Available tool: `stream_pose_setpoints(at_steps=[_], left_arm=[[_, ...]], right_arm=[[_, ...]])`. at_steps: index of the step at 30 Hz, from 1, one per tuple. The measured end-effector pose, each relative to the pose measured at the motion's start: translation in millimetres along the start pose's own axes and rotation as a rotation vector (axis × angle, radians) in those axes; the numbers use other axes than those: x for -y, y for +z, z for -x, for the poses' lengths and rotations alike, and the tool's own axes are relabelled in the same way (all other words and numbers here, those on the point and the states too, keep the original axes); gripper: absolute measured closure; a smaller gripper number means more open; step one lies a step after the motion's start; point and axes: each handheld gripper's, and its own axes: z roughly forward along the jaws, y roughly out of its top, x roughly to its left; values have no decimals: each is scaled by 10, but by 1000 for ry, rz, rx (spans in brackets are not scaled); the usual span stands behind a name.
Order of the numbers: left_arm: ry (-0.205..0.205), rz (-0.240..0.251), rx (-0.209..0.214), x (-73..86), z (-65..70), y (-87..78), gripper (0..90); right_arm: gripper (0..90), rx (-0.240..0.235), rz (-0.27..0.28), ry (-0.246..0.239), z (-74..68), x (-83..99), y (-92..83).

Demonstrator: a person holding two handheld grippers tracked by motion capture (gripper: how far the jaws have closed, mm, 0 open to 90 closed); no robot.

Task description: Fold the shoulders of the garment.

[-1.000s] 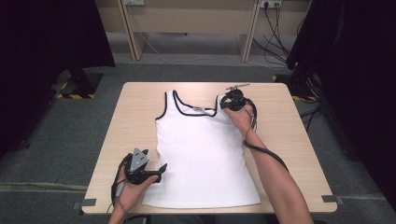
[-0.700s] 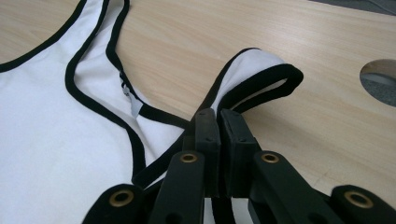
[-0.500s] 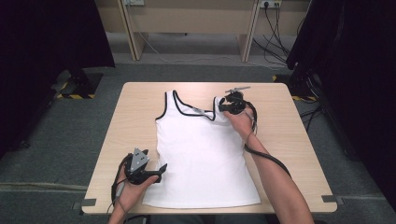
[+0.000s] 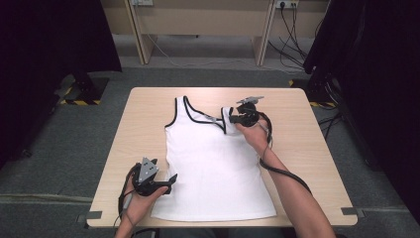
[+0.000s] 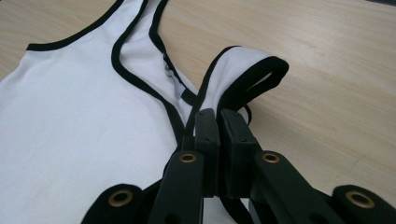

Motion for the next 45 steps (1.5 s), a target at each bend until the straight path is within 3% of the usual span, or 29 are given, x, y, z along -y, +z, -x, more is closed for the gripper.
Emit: stream_pose_setpoints(at_steps=[45], left_arm=[[11,-5,-3,-2,15,5,88]], right_arm=[[810,-95,-29,-92,-309,407,-41]])
